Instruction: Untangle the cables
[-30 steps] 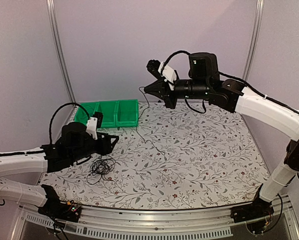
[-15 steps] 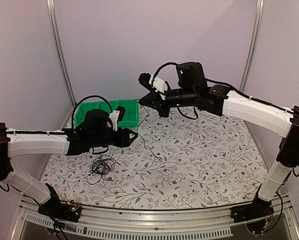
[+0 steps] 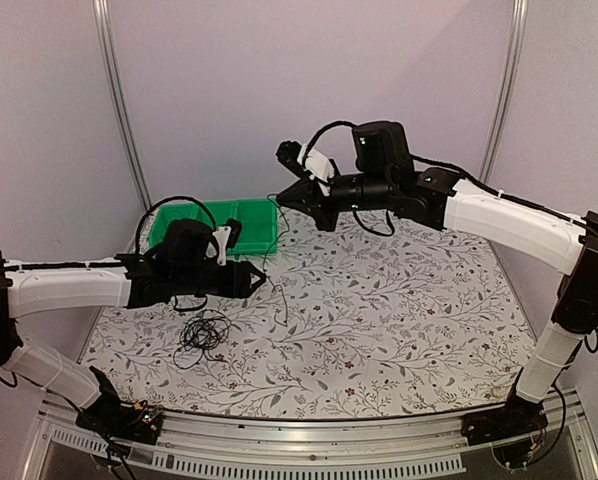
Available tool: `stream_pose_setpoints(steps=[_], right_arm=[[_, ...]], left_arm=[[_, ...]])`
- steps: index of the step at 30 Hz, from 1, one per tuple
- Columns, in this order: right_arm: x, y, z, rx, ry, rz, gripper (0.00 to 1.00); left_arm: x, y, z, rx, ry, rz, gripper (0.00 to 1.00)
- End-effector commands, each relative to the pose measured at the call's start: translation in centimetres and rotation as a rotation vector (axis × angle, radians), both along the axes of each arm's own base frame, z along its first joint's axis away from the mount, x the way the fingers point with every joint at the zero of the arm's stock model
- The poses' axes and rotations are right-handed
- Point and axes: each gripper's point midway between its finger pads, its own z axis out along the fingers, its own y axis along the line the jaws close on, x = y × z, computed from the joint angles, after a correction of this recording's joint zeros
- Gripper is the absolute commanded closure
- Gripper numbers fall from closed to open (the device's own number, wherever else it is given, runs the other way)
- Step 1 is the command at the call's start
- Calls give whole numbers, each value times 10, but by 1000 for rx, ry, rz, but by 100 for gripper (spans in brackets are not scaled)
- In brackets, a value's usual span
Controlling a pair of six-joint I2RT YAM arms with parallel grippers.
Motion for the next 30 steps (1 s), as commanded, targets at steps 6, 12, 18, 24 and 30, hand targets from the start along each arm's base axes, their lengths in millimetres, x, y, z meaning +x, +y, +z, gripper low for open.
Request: stream_pose_setpoints(steps=[6,12,18,24,30], right_arm=[[5,5,17,45,-12,4,100],[5,6,18,46,-11,7,100],[10,5,17,39,-20,-16,100],[12,5,8,21,-16,-21,100],[15,8,-6,-1,-6,-24,100]], left_arm=[[-9,-12,17,-104,-28,-105,37],[-6,-29,6,-112,7,-169,42],[-3,-29,-3,-102,19,-177,44],[11,15,-43,58,161,29,45],[5,21,-33,51,131,25,44]])
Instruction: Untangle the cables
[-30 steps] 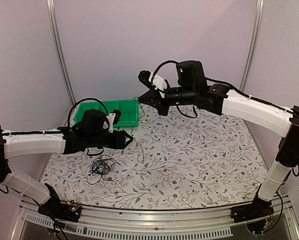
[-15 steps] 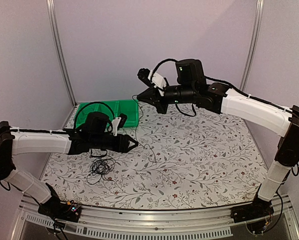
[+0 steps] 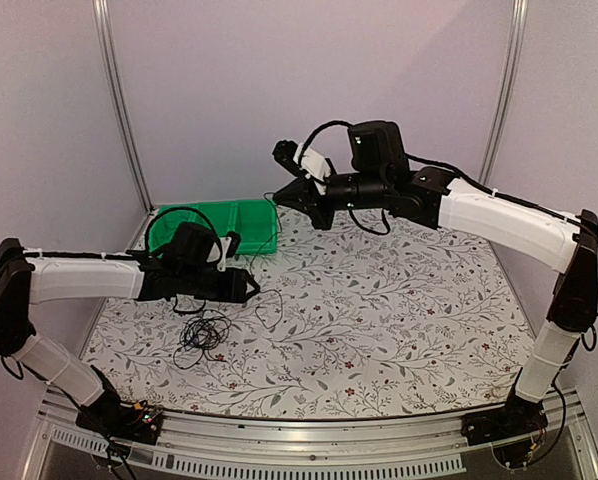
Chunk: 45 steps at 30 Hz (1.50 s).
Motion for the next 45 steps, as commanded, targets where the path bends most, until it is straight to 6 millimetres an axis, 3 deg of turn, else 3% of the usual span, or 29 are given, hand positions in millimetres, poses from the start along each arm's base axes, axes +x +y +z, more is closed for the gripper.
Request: stream_pose_setpoints(steps=[1,8,15,20,28,36,40,43,45], right_arm=[[11,3,-9,-13,0,-24,100],[13,7,-13,-13,9,-20,100],[14,8,-13,-12,7,-21,100],[15,9,-10,-4,5,-20,100],[15,11,-9,-2,6,-20,100],[23,6,-16,-19,0,-61,100],[55,-17,-39,-47,45,-180,100],[87,-44,-81,-98,124,-281,100],[93,-58,-117,-149,187,-299,100]], left_arm=[[-3,8,13,-5,-29,10,44],[-10,-12,46,-170,-162,-101,39],[-3,-26,37,-156,-113,-139,41],[4,-24,29,-131,-92,-116,44],[24,-18,32,-164,-111,-57,63],[31,-12,40,-174,-139,-36,98],[28,-3,61,-148,-196,-67,100],[33,19,88,-147,-272,-35,100],[40,38,113,-177,-325,4,100]])
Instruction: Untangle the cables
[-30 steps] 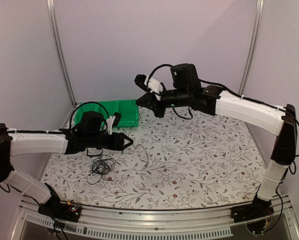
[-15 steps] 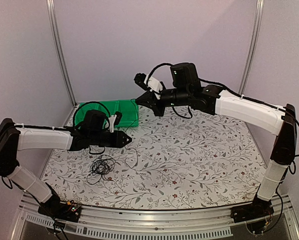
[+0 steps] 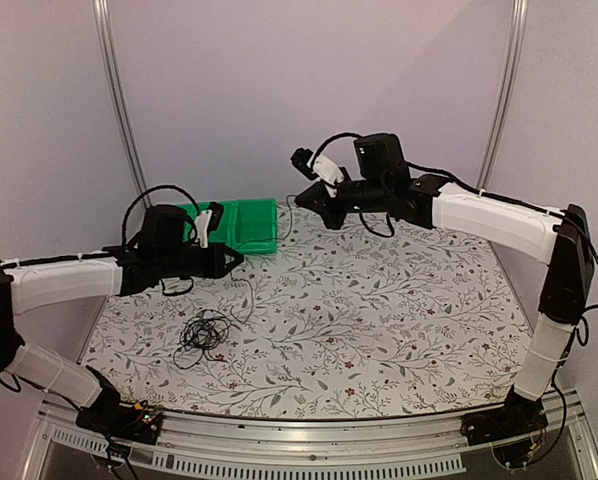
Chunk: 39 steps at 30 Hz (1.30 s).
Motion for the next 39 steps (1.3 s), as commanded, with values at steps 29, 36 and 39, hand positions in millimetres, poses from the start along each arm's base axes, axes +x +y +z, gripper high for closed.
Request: stream_pose_setpoints(steps=[29,36,39], right_arm=[[-21,-21,-147,-232,291,97,69],[-31,-42,-138,-276,237,91,68],[-36,-49,-135,-287,222,90,68]], left_arm=[[140,141,80,7,-160,328,100],[175,143,73,25,-181,357,100],[191,144,68,52,-190,368,100]])
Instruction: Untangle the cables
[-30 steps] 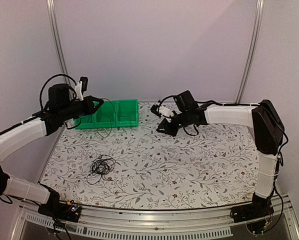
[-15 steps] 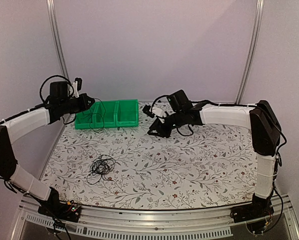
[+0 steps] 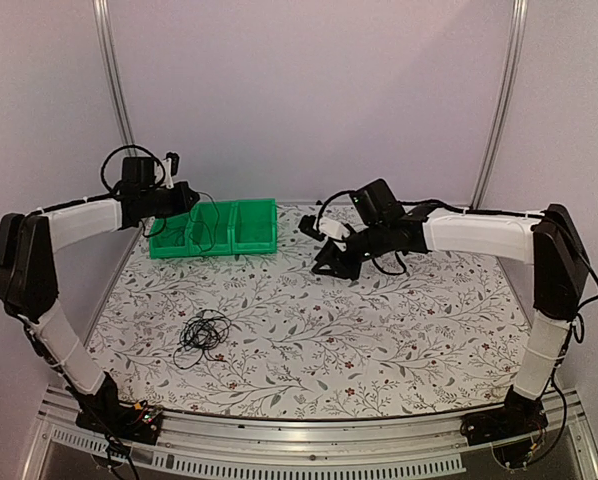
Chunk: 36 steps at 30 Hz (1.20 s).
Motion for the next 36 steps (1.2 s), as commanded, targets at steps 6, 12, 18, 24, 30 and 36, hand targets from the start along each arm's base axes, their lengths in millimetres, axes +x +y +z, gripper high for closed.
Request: stream_pose_setpoints(steps=[6,12,18,24,30,36], right_arm=[[-15,-26,11,-53,-56,5,67],[-22,-35,-5,-91,-36,6,67],[-28,-42,-15,-111,-19,4,67],[-29,-45,-19,-119,-28,3,66],[-26,-40,-21,-114,-33,7,66],[-22,-35,-20,-109,-36,8,66]], left_arm=[[59,6,8,90,-103,9,100],[94,-3,-13,88,-104,-30,100],[113,4,-44,111,-81,-15,100],[115,11,-65,127,-15,8,100],[98,20,-99,98,133,86,98],[92,7,-122,68,198,68,98]])
